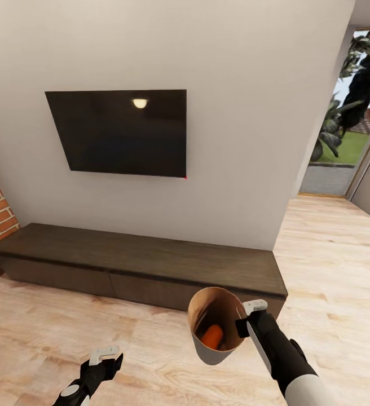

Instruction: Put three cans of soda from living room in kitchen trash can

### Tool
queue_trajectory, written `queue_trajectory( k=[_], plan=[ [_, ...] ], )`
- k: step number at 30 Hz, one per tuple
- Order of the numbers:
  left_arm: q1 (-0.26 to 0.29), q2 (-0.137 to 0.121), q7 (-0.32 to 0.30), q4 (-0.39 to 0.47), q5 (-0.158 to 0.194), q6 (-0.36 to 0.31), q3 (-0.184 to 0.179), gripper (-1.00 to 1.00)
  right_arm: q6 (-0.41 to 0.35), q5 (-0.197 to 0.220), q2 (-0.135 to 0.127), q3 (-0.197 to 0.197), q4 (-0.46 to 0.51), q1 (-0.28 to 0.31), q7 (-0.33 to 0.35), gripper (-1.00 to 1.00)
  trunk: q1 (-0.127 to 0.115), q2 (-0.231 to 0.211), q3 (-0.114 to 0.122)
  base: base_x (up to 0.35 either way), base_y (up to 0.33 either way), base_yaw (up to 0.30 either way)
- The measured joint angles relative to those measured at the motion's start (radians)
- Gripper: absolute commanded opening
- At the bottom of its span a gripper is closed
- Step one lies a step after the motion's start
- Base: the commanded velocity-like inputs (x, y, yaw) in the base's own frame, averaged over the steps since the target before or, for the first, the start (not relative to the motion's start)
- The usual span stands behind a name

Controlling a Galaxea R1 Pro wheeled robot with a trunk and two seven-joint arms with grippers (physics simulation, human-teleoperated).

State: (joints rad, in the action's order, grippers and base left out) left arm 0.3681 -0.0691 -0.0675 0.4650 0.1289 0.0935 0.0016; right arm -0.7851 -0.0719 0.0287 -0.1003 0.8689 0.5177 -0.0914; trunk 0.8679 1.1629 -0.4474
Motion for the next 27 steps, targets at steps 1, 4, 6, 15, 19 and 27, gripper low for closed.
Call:
queue_trajectory(
  k=[1, 4, 6, 15, 19, 27],
  plan=[
    [0.000, 0.000, 0.000, 0.000, 0.000, 0.000, 0.000, 1.00, -0.012, -0.002, 0.000, 0.000, 0.017, -0.004, 0.000, -1.00, 0.000, 0.000, 0.000, 0.000, 0.000, 0.000],
    [0.000, 0.000, 0.000, 0.000, 0.000, 0.000, 0.000, 1.00, -0.042, 0.005, 0.000, 0.001, 0.063, -0.015, 0.000, -1.00, 0.000, 0.000, 0.000, 0.000, 0.000, 0.000],
    [0.000, 0.000, 0.000, 0.000, 0.000, 0.000, 0.000, 1.00, -0.051, 0.004, 0.000, 0.001, 0.077, -0.019, 0.000, -1.00, 0.000, 0.000, -0.002, 0.000, 0.000, 0.000],
    [0.000, 0.000, 0.000, 0.000, 0.000, 0.000, 0.000, 1.00, -0.057, 0.002, 0.000, 0.001, 0.086, -0.022, 0.000, -1.00, 0.000, 0.000, -0.015, 0.000, 0.000, 0.000],
    [0.000, -0.002, 0.000, 0.000, 0.000, 0.000, 0.000, 1.00, -0.058, 0.002, 0.000, 0.001, 0.086, -0.022, 0.000, -1.00, 0.000, 0.000, -0.022, 0.000, 0.000, 0.000],
    [0.000, -0.003, 0.000, 0.000, 0.000, 0.000, 0.000, 1.00, -0.058, 0.002, 0.000, 0.000, 0.086, -0.023, 0.000, -1.00, 0.000, 0.000, -0.035, 0.000, 0.000, 0.000]
  ],
)
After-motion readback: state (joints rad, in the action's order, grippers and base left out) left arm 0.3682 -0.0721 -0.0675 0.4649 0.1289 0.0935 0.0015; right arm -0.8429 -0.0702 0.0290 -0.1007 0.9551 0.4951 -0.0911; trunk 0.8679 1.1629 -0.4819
